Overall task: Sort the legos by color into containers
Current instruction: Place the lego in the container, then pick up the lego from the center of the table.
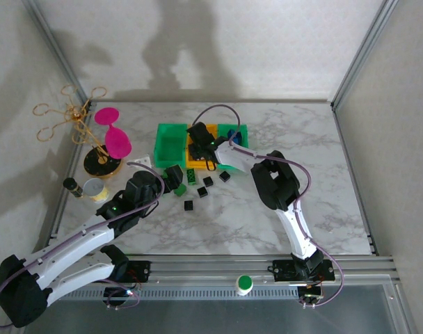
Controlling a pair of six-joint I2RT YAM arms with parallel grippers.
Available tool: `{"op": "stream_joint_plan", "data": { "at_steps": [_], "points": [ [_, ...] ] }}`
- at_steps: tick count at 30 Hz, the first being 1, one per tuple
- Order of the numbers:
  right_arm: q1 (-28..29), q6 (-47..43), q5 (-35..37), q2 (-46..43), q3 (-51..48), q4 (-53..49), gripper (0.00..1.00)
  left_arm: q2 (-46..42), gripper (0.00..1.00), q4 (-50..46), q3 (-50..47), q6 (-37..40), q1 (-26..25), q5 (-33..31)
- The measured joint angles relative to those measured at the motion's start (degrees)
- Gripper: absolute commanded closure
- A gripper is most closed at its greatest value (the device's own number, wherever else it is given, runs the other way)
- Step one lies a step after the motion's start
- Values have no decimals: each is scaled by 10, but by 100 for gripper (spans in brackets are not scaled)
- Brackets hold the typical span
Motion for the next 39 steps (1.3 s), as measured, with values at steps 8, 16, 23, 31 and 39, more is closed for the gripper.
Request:
{"op": "stream_joint_plan", "data": {
  "at_steps": [8,16,23,31,39],
  "points": [
    [0,-5,6,0,7,-2,65,0,0,0,0,2,3,0],
    [0,-11,6,-6,8,-7,66,-3,0,0,0,2,4,1],
    [0,-10,3,-86,-37,-1,66,-13,0,0,0,1,4,15],
    [0,12,-5,-214,-150,22,66,-36,1,0,-1,-6,4,44],
    [4,87,-5,-331,-322,35,62,-49,1,-1,-27,-30,-20,61]
  ]
}}
